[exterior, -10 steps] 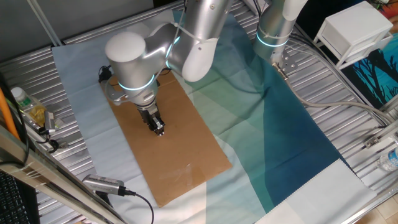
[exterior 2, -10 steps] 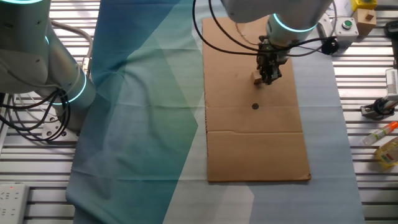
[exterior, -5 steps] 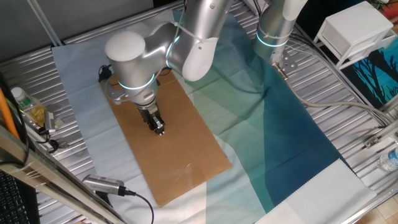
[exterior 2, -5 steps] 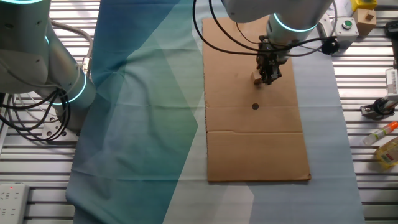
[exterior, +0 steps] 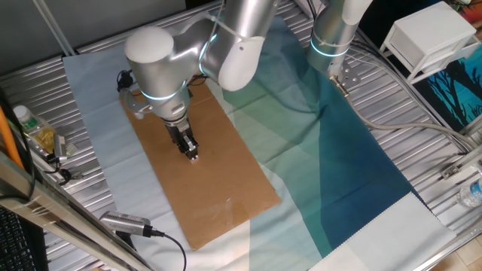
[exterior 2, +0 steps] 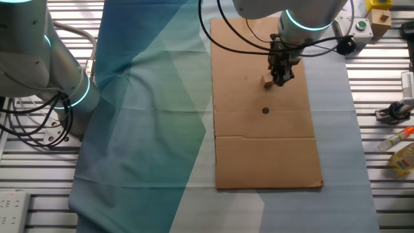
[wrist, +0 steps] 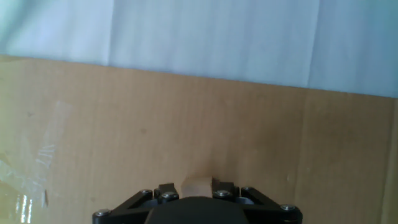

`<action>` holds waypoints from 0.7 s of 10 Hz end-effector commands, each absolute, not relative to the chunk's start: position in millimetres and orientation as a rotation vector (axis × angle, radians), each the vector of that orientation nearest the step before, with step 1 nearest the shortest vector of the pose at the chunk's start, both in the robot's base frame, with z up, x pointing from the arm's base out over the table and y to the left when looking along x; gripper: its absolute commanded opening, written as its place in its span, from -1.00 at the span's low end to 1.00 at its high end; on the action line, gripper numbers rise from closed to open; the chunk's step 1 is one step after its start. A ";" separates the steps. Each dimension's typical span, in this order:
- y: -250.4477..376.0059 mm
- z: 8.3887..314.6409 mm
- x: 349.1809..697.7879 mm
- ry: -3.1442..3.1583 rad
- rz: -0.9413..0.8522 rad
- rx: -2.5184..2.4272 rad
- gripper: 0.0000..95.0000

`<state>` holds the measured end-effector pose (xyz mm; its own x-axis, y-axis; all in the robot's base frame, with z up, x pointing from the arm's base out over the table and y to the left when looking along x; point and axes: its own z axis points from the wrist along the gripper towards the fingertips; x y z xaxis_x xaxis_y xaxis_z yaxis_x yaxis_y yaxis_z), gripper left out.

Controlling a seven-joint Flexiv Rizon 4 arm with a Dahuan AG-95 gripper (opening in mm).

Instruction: Hold a small block with the gripper and sweep it from left to right on the table

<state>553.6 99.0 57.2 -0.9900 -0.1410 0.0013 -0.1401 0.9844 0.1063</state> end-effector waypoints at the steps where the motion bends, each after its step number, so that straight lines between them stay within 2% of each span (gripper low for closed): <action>1: 96.8 67.7 552.5 -3.119 -0.069 0.230 -0.20; 3: 94.6 80.5 550.7 -3.120 0.003 0.229 -0.20; 4: 93.5 87.3 549.3 -3.120 0.024 0.228 -0.60; 5: 92.8 91.7 548.2 -3.122 0.042 0.228 -0.60; 6: 92.2 96.0 547.1 -3.120 0.064 0.227 -1.00; 7: 91.8 99.4 546.1 -3.120 0.071 0.218 -1.00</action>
